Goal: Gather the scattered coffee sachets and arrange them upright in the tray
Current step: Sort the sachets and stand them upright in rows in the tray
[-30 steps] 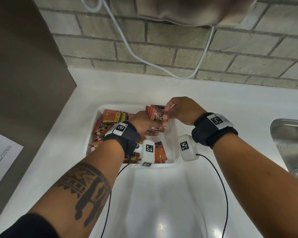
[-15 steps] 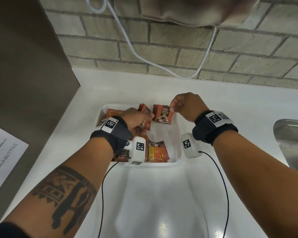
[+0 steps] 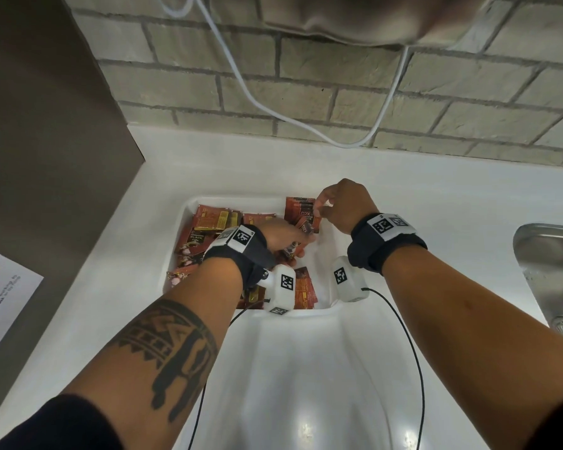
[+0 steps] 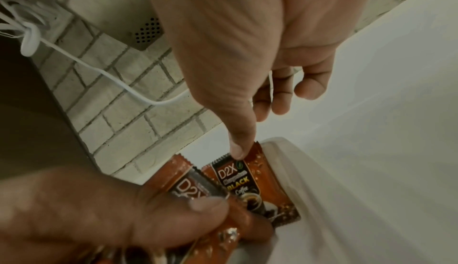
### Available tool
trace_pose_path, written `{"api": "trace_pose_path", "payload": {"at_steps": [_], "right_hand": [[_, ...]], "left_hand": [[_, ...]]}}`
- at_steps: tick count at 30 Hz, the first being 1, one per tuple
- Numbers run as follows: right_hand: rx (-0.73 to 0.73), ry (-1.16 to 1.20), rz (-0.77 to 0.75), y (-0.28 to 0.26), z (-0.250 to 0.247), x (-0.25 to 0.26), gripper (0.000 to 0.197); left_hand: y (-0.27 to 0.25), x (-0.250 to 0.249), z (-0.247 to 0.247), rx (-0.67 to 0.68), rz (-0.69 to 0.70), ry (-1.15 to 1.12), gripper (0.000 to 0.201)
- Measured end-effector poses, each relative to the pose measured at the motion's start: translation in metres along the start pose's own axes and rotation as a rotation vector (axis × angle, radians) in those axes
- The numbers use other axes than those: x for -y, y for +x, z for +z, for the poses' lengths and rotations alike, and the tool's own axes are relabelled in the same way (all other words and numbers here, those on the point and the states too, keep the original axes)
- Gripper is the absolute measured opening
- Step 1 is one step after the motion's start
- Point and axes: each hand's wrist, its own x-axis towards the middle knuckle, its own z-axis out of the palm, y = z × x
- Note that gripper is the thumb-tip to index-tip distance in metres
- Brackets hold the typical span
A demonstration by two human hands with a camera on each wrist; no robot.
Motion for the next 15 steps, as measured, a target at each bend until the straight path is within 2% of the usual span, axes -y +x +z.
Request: {"api": "trace_pose_path", "payload": {"at_steps": [5, 15], "right_hand": [[-0.015, 0.03, -0.01, 0.0021, 0.0006, -0.0021, 0.007], [-0.016, 0.041, -0.038, 0.001, 0.0011, -0.0016, 0.011]], "left_hand": [[0.002, -0.0029, -0.0015, 0.003, 0.011, -0.03, 0.04], [0.0054, 0.0026, -0.0029, -0.015, 0.01, -0.121, 0.045]]}}
